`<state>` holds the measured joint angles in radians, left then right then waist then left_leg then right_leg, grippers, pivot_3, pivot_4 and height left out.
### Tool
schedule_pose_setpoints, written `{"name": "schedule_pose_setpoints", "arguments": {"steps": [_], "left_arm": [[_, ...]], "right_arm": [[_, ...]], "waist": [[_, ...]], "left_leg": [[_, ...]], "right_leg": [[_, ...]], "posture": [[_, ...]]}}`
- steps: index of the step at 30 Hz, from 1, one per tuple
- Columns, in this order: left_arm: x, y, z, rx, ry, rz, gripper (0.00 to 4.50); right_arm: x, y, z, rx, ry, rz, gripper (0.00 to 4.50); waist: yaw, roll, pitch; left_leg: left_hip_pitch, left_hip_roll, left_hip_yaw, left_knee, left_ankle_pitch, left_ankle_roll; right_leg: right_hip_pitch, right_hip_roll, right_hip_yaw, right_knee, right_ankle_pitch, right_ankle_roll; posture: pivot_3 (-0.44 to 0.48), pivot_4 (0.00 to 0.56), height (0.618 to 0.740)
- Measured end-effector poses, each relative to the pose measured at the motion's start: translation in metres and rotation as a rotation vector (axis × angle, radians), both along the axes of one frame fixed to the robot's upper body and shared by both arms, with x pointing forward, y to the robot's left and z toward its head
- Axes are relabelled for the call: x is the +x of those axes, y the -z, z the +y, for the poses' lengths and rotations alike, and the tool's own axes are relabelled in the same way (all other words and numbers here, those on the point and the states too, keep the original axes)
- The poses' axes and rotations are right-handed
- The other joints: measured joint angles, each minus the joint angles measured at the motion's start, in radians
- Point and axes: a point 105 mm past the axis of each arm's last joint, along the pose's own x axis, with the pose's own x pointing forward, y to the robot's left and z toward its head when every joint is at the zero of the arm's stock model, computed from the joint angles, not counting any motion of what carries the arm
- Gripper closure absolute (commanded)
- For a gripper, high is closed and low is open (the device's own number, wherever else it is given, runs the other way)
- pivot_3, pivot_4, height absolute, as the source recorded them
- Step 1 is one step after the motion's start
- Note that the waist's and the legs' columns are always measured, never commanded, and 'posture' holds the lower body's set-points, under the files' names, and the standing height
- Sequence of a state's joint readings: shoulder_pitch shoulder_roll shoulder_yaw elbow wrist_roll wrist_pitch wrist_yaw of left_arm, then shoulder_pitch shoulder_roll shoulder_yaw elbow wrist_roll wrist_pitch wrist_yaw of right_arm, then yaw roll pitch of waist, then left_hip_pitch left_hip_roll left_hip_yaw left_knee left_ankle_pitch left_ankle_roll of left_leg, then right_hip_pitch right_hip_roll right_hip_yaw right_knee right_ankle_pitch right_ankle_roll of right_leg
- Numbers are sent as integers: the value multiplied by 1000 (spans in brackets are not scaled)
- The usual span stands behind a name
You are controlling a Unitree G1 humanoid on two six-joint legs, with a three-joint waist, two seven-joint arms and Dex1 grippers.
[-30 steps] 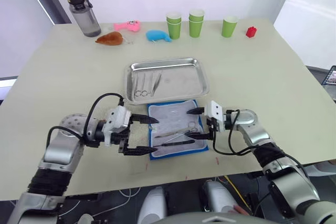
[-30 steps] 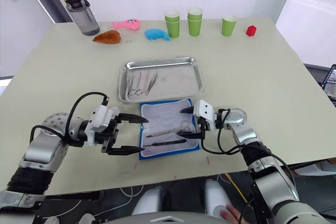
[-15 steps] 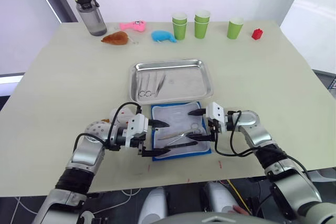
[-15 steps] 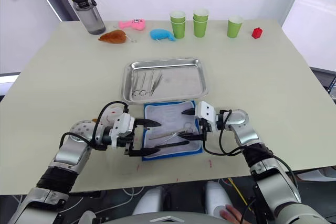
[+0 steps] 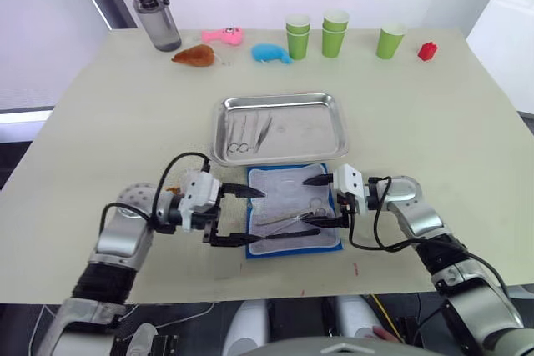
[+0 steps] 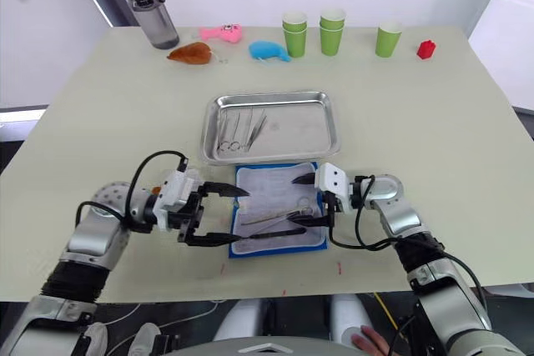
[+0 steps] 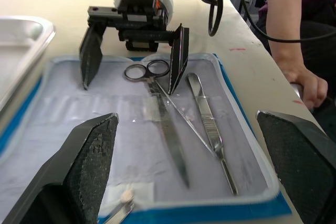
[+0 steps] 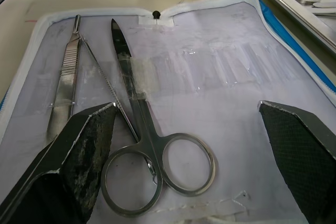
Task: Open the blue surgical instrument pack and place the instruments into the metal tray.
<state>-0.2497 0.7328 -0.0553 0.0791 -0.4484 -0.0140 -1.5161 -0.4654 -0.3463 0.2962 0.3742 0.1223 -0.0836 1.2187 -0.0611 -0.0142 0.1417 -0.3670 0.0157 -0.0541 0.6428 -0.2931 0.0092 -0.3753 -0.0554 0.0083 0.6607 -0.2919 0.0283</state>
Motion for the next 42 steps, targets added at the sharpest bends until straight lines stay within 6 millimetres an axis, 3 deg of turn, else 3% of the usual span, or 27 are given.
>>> {"name": "schedule_pose_setpoints", "arguments": {"steps": [10, 16, 42], "left_arm": [[-5, -33, 6, -20, 41, -19, 35], [-7, -42, 10, -29, 40, -12, 35], [-10, -47, 7, -32, 60, -29, 35]], "right_arm": [[-3, -3, -3, -10, 0, 0, 0], [-2, -4, -4, -11, 10, -3, 0], [-5, -14, -23, -4, 54, 20, 0]], "waist": [[0, 4, 3], [5, 7, 5], [25, 10, 20]], "left_leg": [[-5, -10, -19, 1, 3, -5], [-6, -12, -20, 4, 4, -6], [-12, -11, -19, 13, 7, -11]], "right_leg": [[5, -2, -8, 0, -10, 6], [6, 3, -11, 0, -11, 6], [-2, 7, -10, 13, -10, 6]], "posture": [[0, 150, 734], [0, 150, 734], [0, 150, 734]]}}
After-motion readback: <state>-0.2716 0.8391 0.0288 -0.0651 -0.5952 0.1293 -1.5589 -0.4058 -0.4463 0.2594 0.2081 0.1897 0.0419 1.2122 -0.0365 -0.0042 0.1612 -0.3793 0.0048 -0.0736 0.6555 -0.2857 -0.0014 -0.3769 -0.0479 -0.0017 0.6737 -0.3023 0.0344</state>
